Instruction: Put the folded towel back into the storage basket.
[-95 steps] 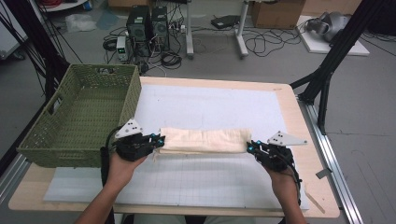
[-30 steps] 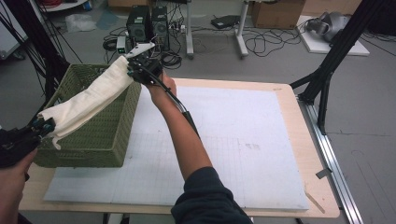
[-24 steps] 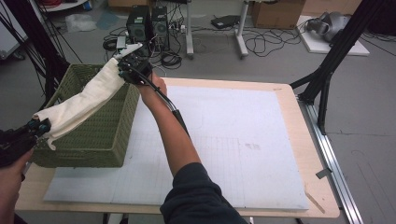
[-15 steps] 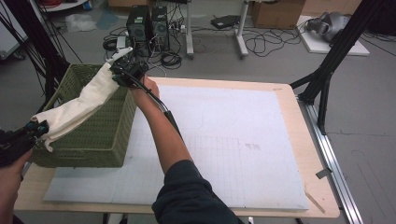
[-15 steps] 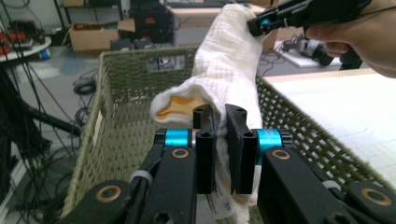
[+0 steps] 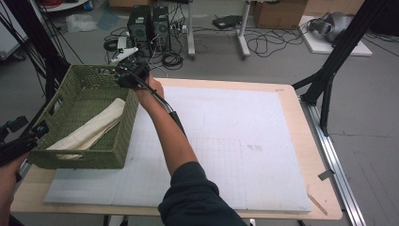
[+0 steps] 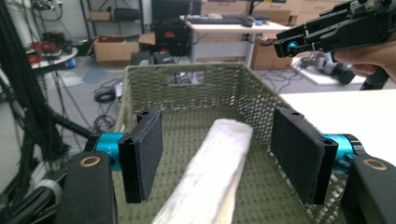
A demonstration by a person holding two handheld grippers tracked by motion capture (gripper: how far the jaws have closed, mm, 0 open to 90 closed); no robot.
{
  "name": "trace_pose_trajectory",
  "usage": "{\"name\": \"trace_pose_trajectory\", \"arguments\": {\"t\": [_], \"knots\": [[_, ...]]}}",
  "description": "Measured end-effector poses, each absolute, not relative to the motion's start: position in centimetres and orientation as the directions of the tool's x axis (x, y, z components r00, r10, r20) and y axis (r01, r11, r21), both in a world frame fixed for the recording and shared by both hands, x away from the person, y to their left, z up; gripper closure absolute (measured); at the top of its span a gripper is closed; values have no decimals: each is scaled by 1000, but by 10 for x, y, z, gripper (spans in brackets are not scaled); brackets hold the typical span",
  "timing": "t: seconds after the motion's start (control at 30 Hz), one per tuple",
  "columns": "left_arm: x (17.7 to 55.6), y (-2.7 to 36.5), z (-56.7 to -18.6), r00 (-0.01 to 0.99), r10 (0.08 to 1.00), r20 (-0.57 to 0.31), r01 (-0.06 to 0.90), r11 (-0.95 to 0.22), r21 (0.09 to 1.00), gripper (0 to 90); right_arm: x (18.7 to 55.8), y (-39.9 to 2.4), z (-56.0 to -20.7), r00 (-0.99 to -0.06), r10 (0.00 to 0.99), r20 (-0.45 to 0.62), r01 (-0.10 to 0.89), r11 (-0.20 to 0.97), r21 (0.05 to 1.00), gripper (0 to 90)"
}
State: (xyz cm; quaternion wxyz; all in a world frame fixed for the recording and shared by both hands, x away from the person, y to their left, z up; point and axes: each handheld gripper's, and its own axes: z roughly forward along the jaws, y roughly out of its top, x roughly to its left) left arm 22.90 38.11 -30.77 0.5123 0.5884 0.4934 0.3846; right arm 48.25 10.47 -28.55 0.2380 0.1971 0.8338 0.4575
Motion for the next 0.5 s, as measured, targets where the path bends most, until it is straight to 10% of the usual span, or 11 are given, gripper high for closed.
{"name": "trace_pose_trajectory", "arguments": {"t": [0.5], "knots": [[250,316,-307,412,906,-98,171,29,985,207,459,5,-288,-821,554,-136,160,452,878,332]]}}
